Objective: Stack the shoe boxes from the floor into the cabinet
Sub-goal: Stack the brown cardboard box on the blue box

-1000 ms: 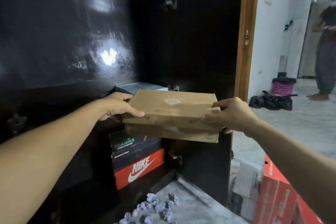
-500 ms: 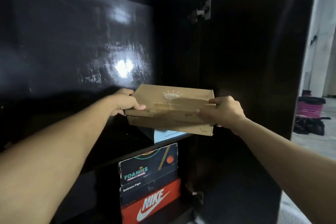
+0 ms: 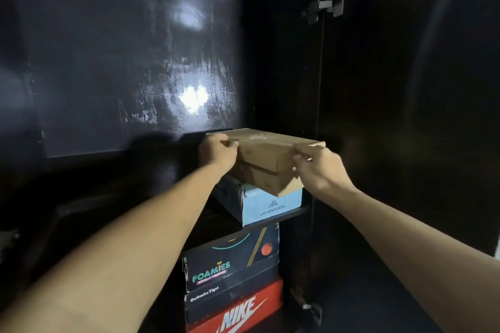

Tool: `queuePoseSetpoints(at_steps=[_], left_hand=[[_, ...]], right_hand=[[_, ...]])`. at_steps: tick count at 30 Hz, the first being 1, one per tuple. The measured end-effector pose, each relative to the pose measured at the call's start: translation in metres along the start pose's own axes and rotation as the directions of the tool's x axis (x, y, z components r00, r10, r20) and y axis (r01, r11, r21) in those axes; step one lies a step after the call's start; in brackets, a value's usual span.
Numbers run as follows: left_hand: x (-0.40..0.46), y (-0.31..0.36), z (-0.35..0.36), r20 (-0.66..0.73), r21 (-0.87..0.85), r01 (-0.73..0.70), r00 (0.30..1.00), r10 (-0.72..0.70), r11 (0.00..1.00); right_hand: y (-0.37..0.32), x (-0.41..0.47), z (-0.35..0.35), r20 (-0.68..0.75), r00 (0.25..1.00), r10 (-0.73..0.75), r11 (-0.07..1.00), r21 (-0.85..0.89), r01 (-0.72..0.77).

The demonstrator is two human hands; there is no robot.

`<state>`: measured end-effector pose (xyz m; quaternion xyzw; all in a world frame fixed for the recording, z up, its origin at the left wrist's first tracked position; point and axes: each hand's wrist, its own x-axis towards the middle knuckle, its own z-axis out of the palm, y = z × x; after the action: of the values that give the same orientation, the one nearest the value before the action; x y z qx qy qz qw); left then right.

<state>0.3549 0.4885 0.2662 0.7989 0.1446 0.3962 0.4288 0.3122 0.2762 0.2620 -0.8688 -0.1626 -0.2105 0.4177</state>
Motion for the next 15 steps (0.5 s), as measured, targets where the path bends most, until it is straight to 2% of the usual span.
queuePoseSetpoints(at_steps=[2, 4, 7, 10, 15], left_hand=[[-0.005, 0.004, 0.003, 0.109, -0.079, 0.006, 0.994, 0.003, 0.997], [-0.009, 0.005, 0.005, 0.224, -0.133, 0.066, 0.974, -0.035, 0.989], [-0.013, 0.001, 0.009, 0.323, 0.02, -0.07, 0.945, 0.059, 0.997], [-0.01, -0.001, 0.011, 0.328, 0.096, -0.137, 0.94, 0.099, 0.986], [-0.007, -0.005, 0.016, 0.29, 0.2, -0.131, 0.955, 0.069, 0.971]], right_hand=[[-0.003, 0.007, 0.011, 0.071, 0.997, -0.042, 0.999, -0.026, 0.044], [-0.003, 0.014, 0.021, 0.13, 0.991, -0.018, 1.0, -0.009, 0.019], [-0.001, 0.023, 0.033, 0.126, 0.99, 0.057, 0.998, 0.013, -0.059], [0.002, 0.03, 0.041, 0.152, 0.985, 0.081, 0.996, 0.026, -0.086], [0.008, 0.036, 0.058, 0.272, 0.959, 0.074, 0.997, -0.055, -0.062]])
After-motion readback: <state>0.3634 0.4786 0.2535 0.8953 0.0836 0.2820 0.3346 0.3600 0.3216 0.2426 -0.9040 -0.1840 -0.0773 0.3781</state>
